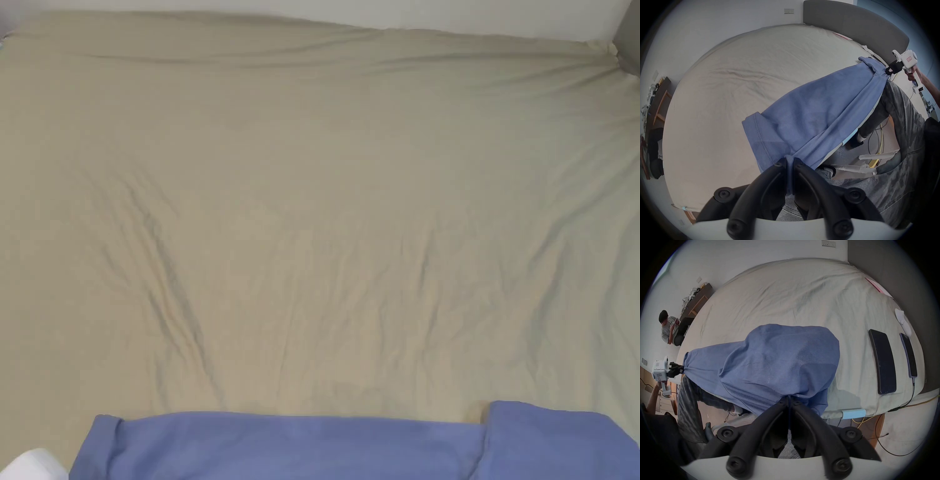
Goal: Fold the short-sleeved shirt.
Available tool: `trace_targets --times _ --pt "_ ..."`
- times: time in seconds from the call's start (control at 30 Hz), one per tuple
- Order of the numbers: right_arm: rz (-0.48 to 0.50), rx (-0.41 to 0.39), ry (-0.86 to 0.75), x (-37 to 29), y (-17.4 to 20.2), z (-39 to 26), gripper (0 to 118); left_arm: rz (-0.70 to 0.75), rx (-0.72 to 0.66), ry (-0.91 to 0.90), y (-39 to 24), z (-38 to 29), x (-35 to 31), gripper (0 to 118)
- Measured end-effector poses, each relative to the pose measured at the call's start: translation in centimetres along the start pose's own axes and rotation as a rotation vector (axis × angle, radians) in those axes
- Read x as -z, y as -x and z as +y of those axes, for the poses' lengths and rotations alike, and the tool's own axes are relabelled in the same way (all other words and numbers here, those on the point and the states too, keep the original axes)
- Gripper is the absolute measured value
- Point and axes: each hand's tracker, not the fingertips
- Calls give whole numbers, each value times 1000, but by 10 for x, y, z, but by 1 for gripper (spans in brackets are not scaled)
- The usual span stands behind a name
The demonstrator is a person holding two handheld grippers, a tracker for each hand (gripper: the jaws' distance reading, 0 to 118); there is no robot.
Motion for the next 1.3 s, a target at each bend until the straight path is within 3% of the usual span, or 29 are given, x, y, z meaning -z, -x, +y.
trace_targets --times 0.13,0.23,0.3,0.37,0.4,0.43,0.47,0.5,0.57,0.6,0.7,0.73,0.87,0.93,0.97,1.0,1.03,1.1,1.17,1.3 --pt "-40 -74 75 26 5 2 3 -2 -16 24 -1 2 15 7" --pt "-52 -85 65 24 10 8 3 -10 -43 17 7 -6 21 7" --pt "-58 -86 70 27 11 8 3 -33 -82 -1 12 -12 23 14" --pt "-65 -90 71 28 13 8 9 -42 -123 -17 13 -13 22 41" --pt "-73 -100 69 27 15 8 15 -35 -136 -22 15 -15 21 69" --pt "-96 -126 61 27 18 7 32 -18 -144 -23 16 -15 20 110" --pt "-134 -180 40 25 24 6 50 22 -158 -5 15 -14 18 118" --pt "-187 -238 24 22 29 4 66 56 -162 45 15 -12 16 115" --pt "-294 -317 -21 10 38 2 66 -21 -195 27 22 -16 8 110" --pt "-282 -331 -65 0 40 3 66 -76 -239 -35 23 -16 1 110" --pt "-189 -274 -281 -48 52 16 72 -135 -412 -139 39 -15 -8 110" --pt "-190 -267 -372 -62 58 22 78 -147 -463 -182 45 -16 -9 110" --pt "-242 -233 -751 -110 98 47 80 -291 -752 -333 71 -21 14 110" --pt "-220 -219 -812 -121 117 61 77 -408 -860 -311 76 -22 34 110" --pt "-179 -219 -841 -127 126 67 65 -457 -893 -273 77 -21 44 110" --pt "-127 -210 -875 -131 134 73 38 -499 -905 -253 72 -15 49 111" --pt "-79 -201 -899 -133 140 78 2 -521 -894 -224 70 -13 57 115" --pt "5 -181 -917 -140 153 84 2 -502 -834 -145 64 -12 74 115" --pt "-44 -194 -957 -142 165 87 2 -521 -749 -244 63 -17 79 115" --pt "-2 -213 -966 -143 179 88 2 -716 -885 -216 63 -15 83 115"
